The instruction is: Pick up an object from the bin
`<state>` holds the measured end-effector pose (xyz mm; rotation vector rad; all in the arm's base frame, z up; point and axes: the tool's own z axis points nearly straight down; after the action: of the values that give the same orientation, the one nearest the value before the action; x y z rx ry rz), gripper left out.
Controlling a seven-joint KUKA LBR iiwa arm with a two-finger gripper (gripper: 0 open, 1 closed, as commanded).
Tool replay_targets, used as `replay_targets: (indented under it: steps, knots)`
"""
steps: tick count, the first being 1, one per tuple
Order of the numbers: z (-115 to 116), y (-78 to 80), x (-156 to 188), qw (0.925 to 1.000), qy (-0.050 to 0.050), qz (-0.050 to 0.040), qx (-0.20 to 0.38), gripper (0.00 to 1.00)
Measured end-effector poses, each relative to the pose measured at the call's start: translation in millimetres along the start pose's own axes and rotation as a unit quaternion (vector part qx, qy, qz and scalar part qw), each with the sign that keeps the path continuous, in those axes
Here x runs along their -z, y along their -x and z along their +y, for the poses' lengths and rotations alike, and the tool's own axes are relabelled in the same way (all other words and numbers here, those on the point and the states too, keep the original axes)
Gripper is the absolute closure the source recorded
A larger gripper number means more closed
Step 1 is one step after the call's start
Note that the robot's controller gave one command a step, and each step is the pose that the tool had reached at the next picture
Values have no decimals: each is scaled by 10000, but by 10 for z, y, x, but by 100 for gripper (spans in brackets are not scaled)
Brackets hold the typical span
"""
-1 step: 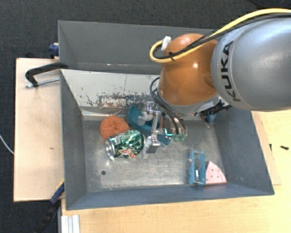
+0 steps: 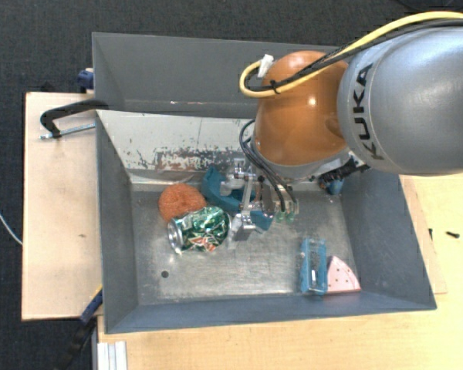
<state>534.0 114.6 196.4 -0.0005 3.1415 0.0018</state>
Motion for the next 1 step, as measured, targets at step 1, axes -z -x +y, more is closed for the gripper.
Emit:
replay_targets:
  steps: [1]
  knots:
    - [2, 100, -1127, 9999, 36, -25, 121, 100]
